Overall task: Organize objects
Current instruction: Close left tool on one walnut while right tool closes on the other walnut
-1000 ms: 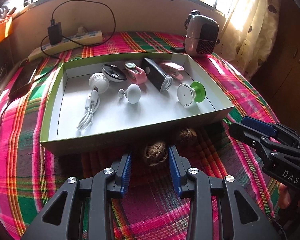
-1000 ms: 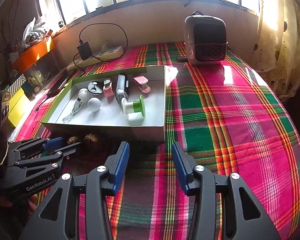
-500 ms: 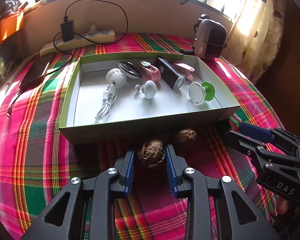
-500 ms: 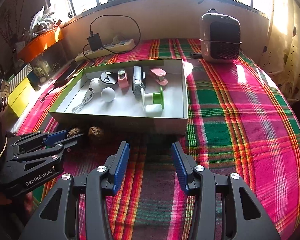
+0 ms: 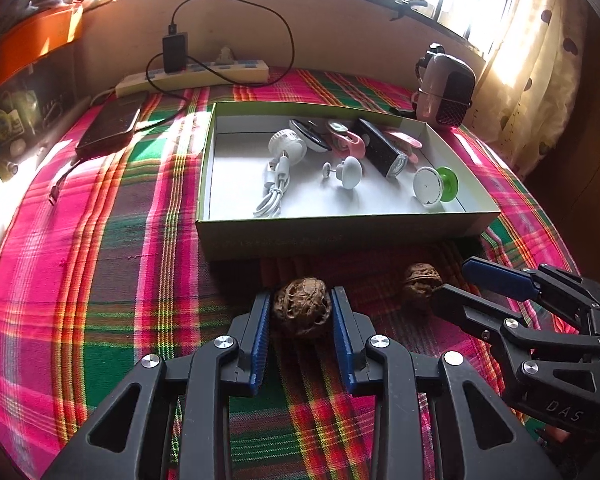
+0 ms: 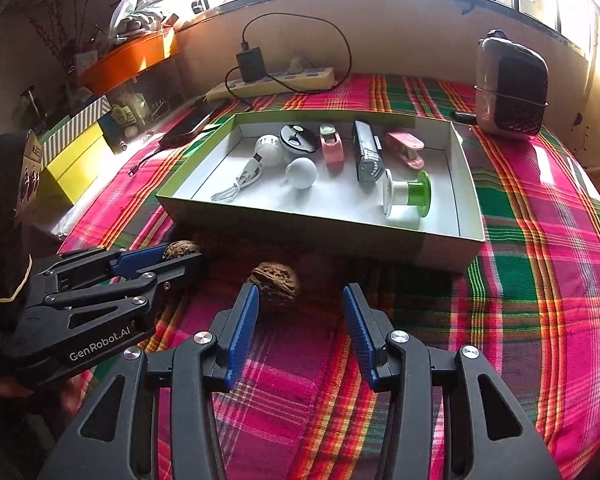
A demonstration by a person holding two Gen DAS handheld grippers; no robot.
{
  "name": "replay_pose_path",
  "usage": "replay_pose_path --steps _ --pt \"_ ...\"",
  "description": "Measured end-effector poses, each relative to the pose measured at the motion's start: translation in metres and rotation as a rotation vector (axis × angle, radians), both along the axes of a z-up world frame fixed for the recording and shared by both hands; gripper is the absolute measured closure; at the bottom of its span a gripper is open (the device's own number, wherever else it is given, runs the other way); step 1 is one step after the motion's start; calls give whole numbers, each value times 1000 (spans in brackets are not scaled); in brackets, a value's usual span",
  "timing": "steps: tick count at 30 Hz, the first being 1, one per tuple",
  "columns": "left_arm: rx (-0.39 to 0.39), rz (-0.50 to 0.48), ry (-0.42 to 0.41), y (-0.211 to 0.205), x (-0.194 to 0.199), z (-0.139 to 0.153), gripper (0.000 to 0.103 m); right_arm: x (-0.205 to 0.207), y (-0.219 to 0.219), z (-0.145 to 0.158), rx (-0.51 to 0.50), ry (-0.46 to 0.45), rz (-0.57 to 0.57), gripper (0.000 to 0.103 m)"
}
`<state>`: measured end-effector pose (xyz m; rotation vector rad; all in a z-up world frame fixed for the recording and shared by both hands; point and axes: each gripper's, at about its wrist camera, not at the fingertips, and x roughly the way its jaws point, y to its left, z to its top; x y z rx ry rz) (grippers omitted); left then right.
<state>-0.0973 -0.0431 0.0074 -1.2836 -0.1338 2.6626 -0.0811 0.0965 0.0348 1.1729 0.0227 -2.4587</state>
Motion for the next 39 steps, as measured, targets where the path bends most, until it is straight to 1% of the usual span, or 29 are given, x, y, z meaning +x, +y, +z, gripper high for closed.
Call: replay_pose_path --steps 2,13,17,28,34,36,38,39 --pt "4 3 0 -2 1 0 76 0 -3 0 -10 0 14 58" --pt "13 0 4 -5 2 -1 76 -10 -22 -11 29 -25 47 58" --pt "9 -2 8 -5 2 -1 76 -11 -26 -11 60 -8 46 58" --pt "8 -2 9 -4 2 -1 76 -12 -27 -12 80 6 37 58" --pt "6 -3 10 -4 2 -1 76 -11 -28 -12 111 15 34 58" --pt "8 -3 10 -4 2 -1 76 -11 -27 -12 115 17 24 62" --pt "7 -3 10 -4 2 -1 76 -11 -25 -12 120 19 14 69" --pt "6 -3 11 -4 2 -1 76 -12 -24 -12 121 19 14 71"
